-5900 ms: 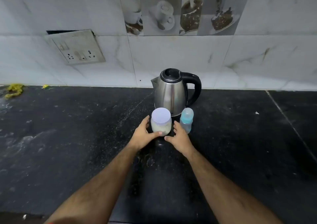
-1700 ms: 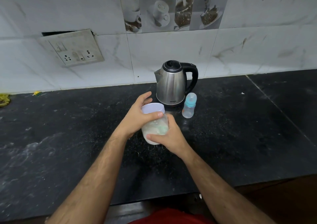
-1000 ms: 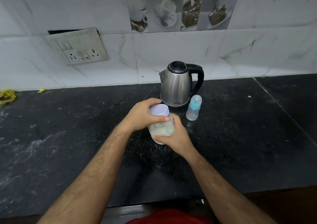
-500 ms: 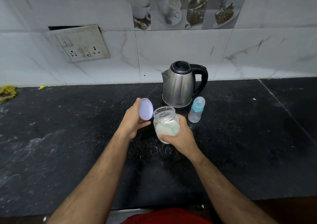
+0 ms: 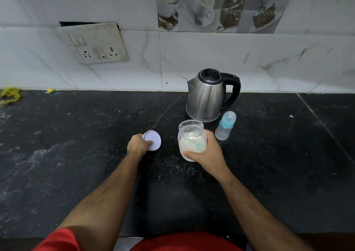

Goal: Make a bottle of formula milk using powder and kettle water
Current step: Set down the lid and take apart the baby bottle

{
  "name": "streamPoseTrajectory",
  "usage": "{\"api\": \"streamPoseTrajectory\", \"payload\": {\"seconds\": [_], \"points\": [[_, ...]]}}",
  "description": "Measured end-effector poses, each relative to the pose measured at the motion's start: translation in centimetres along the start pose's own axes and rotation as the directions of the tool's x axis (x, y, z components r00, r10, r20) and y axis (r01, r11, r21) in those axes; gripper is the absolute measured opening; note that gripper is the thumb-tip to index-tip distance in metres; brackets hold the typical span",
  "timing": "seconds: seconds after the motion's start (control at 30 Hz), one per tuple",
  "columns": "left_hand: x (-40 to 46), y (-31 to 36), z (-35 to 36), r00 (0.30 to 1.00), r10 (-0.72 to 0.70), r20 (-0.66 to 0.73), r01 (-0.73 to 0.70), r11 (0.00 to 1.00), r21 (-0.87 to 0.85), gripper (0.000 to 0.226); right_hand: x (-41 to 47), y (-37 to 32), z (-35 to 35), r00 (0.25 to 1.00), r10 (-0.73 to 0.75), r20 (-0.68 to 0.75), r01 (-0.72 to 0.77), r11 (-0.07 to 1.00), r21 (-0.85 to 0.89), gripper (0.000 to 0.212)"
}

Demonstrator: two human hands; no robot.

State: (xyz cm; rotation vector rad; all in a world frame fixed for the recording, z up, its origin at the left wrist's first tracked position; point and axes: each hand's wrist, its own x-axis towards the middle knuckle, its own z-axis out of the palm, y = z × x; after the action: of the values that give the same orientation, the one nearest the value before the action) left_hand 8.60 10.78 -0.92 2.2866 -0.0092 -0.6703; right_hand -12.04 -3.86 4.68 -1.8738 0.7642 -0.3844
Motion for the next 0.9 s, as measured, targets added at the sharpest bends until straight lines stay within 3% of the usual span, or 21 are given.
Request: {"api": "streamPoseTrajectory", "payload": {"seconds": [0.3, 0.47, 0.6, 0.7, 0.77, 0.83, 0.9], "points": [[0.0, -1.1, 0.3, 0.989, 0.057, -0.135, -0.018, 0.961, 0.275, 0.056, -0.1, 0.5, 0.0, 1.000, 0.008, -0.022, -0.008, 1.000, -0.006, 0.081], [-0.8, -1.6, 0.5, 0.979, 0.118, -0.167, -0.077, 0.970, 0.233, 0.060, -0.4, 0.8, -0.1, 0.999, 0.020, -0.026, -0.020, 1.000, 0.000, 0.078], [-2.1, -1.5, 0.6, 0.912, 0.325, -0.249, -0.299, 0.944, 0.137, 0.039, -0.6, 1.5, 0.1, 0.998, 0.059, -0.022, -0.060, 0.998, -0.033, 0.082], [-3.6, -1.0, 1.6, 0.869, 0.470, -0.156, -0.475, 0.880, 0.002, 0.016, -0.6, 2.2, 0.5, 0.996, 0.083, -0.016, -0.084, 0.993, -0.083, 0.095], [-4.8, -1.0, 2.7, 0.846, 0.533, -0.002, -0.529, 0.839, -0.130, 0.021, -0.6, 2.5, 1.0, 0.996, 0.085, 0.009, -0.083, 0.992, -0.100, 0.095], [-6.1, -1.0, 3.4, 0.818, 0.545, 0.185, -0.491, 0.828, -0.270, 0.033, -0.6, 2.6, 1.4, 0.996, 0.082, 0.039, -0.078, 0.993, -0.091, 0.086], [-7.0, -1.2, 3.7, 0.780, 0.568, 0.264, -0.465, 0.807, -0.363, 0.041, -0.7, 2.6, 1.9, 0.996, 0.075, 0.045, -0.072, 0.995, -0.069, 0.071]]}}
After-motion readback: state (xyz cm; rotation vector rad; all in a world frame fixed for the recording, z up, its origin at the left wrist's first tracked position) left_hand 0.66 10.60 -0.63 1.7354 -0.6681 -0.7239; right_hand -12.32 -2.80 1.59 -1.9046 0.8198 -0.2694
